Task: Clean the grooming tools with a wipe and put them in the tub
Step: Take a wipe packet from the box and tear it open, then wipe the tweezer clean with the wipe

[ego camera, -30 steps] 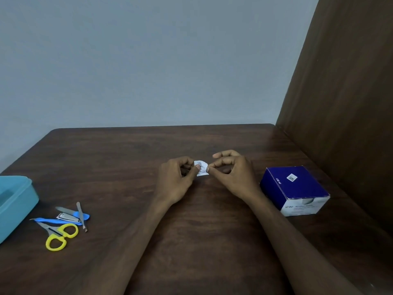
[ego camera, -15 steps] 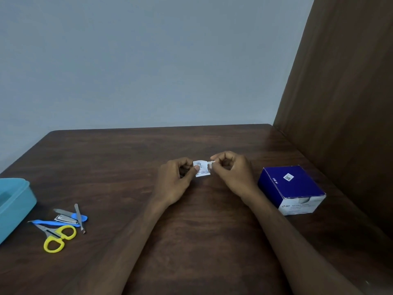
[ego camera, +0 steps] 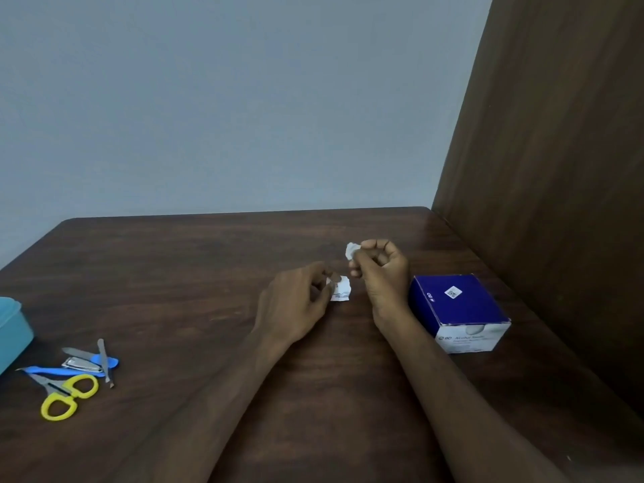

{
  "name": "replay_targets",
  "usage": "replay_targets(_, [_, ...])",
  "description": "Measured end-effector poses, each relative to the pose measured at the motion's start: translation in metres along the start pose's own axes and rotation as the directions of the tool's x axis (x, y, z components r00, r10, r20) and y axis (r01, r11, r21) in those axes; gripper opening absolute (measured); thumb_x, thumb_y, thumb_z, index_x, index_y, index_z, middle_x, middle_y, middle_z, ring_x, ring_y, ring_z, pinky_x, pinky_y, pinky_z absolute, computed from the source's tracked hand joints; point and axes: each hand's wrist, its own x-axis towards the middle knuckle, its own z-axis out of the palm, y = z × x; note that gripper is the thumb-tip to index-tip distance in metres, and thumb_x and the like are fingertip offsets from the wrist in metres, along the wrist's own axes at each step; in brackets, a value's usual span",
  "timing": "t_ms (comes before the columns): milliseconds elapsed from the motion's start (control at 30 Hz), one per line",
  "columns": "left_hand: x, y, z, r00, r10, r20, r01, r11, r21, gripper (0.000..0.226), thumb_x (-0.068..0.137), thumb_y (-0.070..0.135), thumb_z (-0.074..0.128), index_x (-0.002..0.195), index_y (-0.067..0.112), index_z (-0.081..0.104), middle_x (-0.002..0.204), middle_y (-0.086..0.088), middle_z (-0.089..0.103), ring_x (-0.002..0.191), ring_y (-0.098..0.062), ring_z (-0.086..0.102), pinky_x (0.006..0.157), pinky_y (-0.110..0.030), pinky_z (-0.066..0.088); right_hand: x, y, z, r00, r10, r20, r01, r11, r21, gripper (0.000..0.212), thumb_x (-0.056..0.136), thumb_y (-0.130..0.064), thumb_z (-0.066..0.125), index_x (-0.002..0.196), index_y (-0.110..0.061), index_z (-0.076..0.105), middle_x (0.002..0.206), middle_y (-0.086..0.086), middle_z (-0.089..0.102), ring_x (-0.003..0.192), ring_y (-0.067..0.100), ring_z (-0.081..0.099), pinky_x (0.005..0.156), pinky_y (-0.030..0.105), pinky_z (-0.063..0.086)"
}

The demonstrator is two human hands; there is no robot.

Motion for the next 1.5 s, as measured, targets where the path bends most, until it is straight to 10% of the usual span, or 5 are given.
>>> replay_targets(433, [0.012, 0.011, 0.021, 0.995, -0.081, 0.055, 0.072, 0.987, 0.141, 0.020, 0.099, 0.054, 0.064, 0.116, 0.054, 0.074, 0.127, 0.013, 0.047, 0.126, -0.011, 0.052, 0.072, -0.034, 0.048, 0.005, 0.009, -0.001, 0.996, -0.070, -0.063, 0.059, 0.986, -0.159, 0.012, 0.086, -0.018, 0.086, 0.088, -0.029, 0.082, 0.084, -0.013, 0.081, 0.081, 0.000, 0.076, 0.078, 0.027, 0.062])
replay_targets(733, [0.012, 0.004, 0.019, 0.992, -0.105, 0.063, 0.100, 0.992, 0.078, 0.023, 0.095, 0.059, 0.067, 0.117, 0.055, 0.074, 0.140, 0.014, 0.043, 0.135, -0.009, 0.046, 0.078, -0.033, 0.046, 0.008, 0.015, 0.001, 0.999, -0.040, 0.010, 0.041, 0.991, -0.130, 0.012, 0.090, -0.013, 0.084, 0.095, -0.023, 0.085, 0.093, -0.011, 0.083, 0.088, 0.011, 0.079, 0.089, 0.045, 0.066])
replay_targets(1100, [0.012, -0.003, 0.018, 0.994, -0.084, -0.072, 0.075, 0.989, -0.130, 0.037, 0.101, 0.046, 0.065, 0.138, 0.050, 0.060, 0.132, 0.015, 0.045, 0.108, -0.004, 0.061, 0.076, -0.035, 0.054, 0.007, 0.013, -0.005, 0.999, -0.029, 0.025, 0.032, 0.995, -0.098, 0.019, 0.090, -0.015, 0.082, 0.102, -0.030, 0.085, 0.100, -0.012, 0.083, 0.095, 0.007, 0.077, 0.092, 0.038, 0.063])
replay_targets(1500, [-0.070, -0.051, -0.077, 0.967, 0.054, -0.250, 0.033, 0.943, 0.331, 0.024, 0.099, 0.030, 0.068, 0.122, 0.035, 0.066, 0.122, 0.011, 0.054, 0.116, -0.015, 0.054, 0.063, -0.031, 0.051, -0.044, 0.001, 0.015, 0.838, -0.111, 0.535, 0.286, 0.924, -0.256, 0.028, 0.093, -0.012, 0.081, 0.115, -0.030, 0.083, 0.110, -0.019, 0.080, 0.107, 0.000, 0.075, 0.105, 0.038, 0.059])
